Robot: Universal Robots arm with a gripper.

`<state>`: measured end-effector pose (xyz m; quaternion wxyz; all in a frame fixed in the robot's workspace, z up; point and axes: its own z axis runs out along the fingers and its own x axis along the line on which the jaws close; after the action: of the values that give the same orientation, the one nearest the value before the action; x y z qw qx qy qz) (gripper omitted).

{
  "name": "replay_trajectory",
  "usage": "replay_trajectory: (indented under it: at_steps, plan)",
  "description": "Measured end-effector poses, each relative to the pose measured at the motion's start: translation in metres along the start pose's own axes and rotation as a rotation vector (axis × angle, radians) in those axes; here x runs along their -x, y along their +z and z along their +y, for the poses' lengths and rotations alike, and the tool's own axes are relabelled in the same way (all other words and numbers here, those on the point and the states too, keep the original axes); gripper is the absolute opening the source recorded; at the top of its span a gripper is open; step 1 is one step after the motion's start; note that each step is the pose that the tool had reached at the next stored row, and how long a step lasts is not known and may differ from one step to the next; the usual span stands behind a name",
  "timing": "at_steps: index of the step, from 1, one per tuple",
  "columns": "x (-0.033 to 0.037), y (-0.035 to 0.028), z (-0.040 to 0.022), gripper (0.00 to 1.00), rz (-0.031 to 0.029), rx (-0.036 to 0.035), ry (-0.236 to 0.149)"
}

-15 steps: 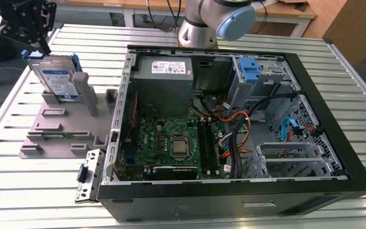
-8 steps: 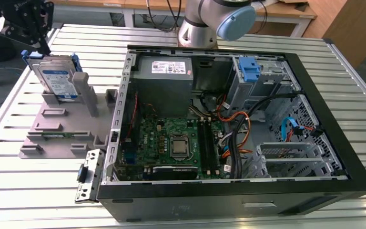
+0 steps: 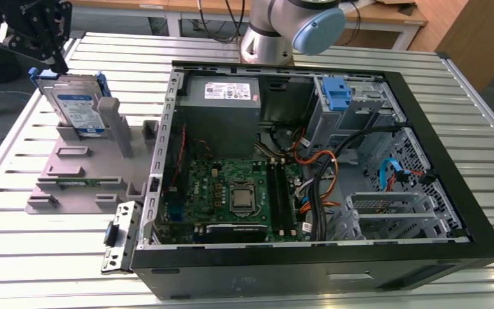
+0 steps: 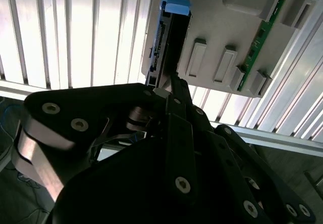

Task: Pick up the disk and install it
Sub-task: 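Pick up the disk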

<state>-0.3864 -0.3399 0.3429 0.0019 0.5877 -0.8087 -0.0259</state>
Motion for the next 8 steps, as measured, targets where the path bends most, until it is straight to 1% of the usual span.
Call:
replay_trajectory:
  at_steps: [8]
  plan:
    - [-0.0002,0.0003,0.0009,0.11,0.0000,0.0002,-0.001]
